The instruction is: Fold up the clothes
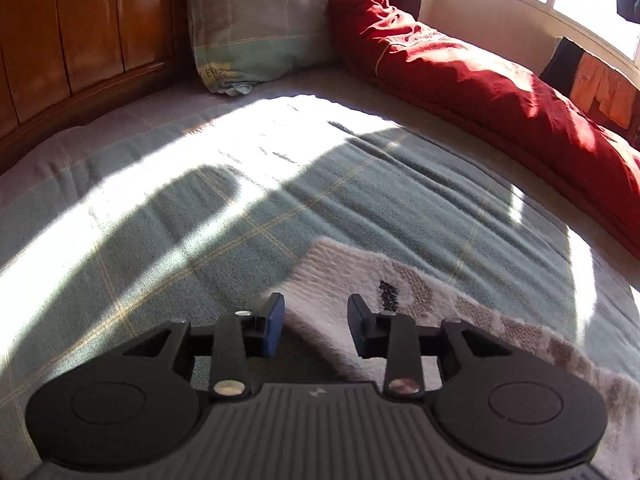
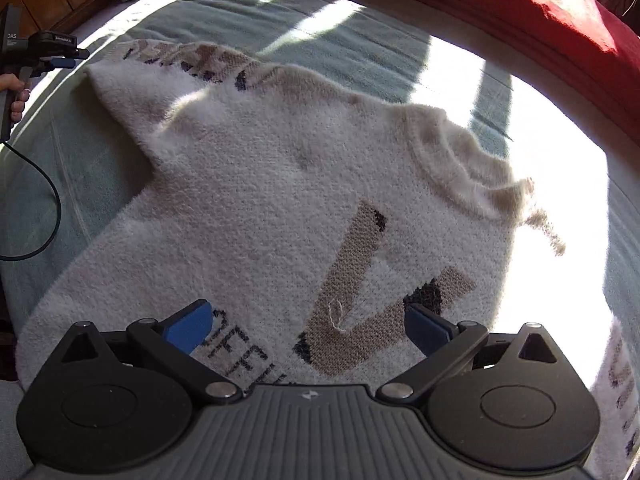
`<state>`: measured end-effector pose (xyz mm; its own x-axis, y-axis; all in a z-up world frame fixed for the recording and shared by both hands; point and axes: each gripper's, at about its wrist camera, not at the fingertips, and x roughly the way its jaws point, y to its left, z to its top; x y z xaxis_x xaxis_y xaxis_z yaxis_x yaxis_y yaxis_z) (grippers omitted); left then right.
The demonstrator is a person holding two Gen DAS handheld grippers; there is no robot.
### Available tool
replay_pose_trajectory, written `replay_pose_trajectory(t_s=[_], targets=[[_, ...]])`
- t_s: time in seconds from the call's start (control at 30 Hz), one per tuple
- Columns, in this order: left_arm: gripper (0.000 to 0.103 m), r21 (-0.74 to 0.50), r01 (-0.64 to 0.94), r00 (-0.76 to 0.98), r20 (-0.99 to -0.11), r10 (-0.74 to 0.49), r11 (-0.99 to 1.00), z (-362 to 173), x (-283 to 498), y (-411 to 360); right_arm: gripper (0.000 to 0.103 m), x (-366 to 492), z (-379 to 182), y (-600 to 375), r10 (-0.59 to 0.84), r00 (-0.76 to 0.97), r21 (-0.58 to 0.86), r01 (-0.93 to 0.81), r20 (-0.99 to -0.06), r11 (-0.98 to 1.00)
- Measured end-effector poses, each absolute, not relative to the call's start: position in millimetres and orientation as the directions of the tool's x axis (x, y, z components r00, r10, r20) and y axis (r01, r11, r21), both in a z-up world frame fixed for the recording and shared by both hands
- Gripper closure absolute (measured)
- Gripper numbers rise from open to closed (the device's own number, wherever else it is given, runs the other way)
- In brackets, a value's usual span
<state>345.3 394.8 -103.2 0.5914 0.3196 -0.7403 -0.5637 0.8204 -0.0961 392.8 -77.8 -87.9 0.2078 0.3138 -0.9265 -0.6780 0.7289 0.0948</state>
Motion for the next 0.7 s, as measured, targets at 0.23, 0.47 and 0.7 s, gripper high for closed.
replay_pose_trajectory(t_s=[0.23, 0.47, 0.7], targets=[[0.044, -0.013, 0.024, 0.617, -0.787, -0.025, 1.0, -120.5, 402.2, 294.0, 0.0, 445.2, -109.4, 24.6, 0.41, 0.285, 0.142, -0.646, -0.866, 0.75], [0.04, -0.019, 0.01, 0.557, -0.831, -0.021, 1.0, -156.8, 407.7, 303.3, 0.0, 475.5, -136.8, 73.3, 0.464, 0.36, 0.187, -0.592, -0.809, 0.784], [0.029, -0.032, -0.079, 0.587, -0.81, 0.02, 0.996, -166.9, 409.7, 328.4, 0.0, 518.1, -176.4, 112.9, 0.419, 0.41, 0.162, -0.532, -0.81, 0.831]])
